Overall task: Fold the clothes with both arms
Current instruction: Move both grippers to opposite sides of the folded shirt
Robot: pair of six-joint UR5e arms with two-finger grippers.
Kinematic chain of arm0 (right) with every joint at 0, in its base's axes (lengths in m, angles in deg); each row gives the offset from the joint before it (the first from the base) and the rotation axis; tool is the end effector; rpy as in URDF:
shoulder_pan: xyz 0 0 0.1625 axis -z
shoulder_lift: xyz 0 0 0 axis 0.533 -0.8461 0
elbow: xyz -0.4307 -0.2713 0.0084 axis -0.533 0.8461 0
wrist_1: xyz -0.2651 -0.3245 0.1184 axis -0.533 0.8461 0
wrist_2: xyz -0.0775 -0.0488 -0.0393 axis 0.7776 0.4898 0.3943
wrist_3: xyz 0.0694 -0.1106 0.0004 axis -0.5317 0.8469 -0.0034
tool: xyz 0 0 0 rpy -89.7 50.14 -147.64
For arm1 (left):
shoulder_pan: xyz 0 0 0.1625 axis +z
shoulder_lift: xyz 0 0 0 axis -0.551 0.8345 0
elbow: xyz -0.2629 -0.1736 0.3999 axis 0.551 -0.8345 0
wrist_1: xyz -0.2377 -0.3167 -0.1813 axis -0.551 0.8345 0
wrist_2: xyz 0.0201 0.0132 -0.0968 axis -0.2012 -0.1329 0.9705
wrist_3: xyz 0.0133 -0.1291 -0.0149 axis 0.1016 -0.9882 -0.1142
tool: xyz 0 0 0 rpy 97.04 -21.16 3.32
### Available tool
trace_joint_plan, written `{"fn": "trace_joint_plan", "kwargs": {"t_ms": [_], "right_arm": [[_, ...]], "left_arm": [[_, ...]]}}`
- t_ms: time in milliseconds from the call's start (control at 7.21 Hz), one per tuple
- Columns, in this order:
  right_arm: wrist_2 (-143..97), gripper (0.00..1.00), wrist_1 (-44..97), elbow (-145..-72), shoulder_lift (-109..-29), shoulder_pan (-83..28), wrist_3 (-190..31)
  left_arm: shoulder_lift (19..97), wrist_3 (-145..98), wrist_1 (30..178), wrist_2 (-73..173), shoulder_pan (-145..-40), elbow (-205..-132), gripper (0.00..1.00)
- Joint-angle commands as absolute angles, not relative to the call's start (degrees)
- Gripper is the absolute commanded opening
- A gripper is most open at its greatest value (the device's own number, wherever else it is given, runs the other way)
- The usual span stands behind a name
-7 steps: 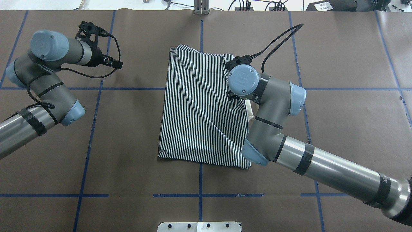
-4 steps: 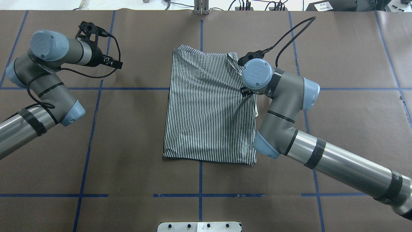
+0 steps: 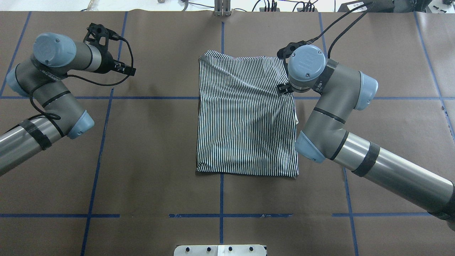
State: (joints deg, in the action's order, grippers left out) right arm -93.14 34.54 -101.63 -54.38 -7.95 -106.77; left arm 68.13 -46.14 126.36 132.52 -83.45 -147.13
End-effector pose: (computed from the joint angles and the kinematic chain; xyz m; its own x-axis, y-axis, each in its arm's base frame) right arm -0.5330 -0.6142 0.4169 0.8740 -0.2071 0.4396 0.0210 0.9199 0.3915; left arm 0.4514 -0.6958 0.5201 0.6930 0.3756 -0.6154 0.0942 0.7991 0.5938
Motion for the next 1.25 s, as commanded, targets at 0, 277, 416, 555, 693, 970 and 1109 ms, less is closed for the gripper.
{"fn": "trace_joint_plan", "kwargs": {"t_ms": [0, 277, 416, 555, 693, 970, 1109], "right_arm": [[-97.2, 1.00, 27.0, -102.2, -55.3, -8.7, -110.2], [-98.3, 1.00, 5.8, -104.8, -65.4, -7.6, -123.1], [-100.4, 1.00, 0.2, -107.6, -69.7, -7.5, -127.0], [-100.2, 1.00, -0.1, -113.5, -73.9, -6.6, -132.1], [-99.3, 1.00, -0.1, -119.0, -77.9, -5.5, -139.8], [-93.0, 1.00, -0.1, -127.0, -83.2, -1.0, -150.6], [-92.8, 1.00, -0.1, -127.8, -83.6, -0.7, -152.2]], "left_arm": [[67.9, -46.2, 126.0, 132.5, -83.4, -149.6, 1.00], [65.8, -57.9, 125.0, 137.8, -83.4, -158.3, 1.00], [65.2, -63.7, 121.9, 138.4, -80.9, -164.7, 1.00], [64.7, -70.0, 117.5, 137.4, -76.2, -171.1, 1.00], [64.5, -78.7, 116.2, 133.1, -70.9, -175.9, 1.00], [64.5, -93.7, 116.1, 123.7, -61.0, -178.4, 1.00], [64.9, -98.0, 113.9, 119.3, -56.9, -178.1, 0.85]]}}
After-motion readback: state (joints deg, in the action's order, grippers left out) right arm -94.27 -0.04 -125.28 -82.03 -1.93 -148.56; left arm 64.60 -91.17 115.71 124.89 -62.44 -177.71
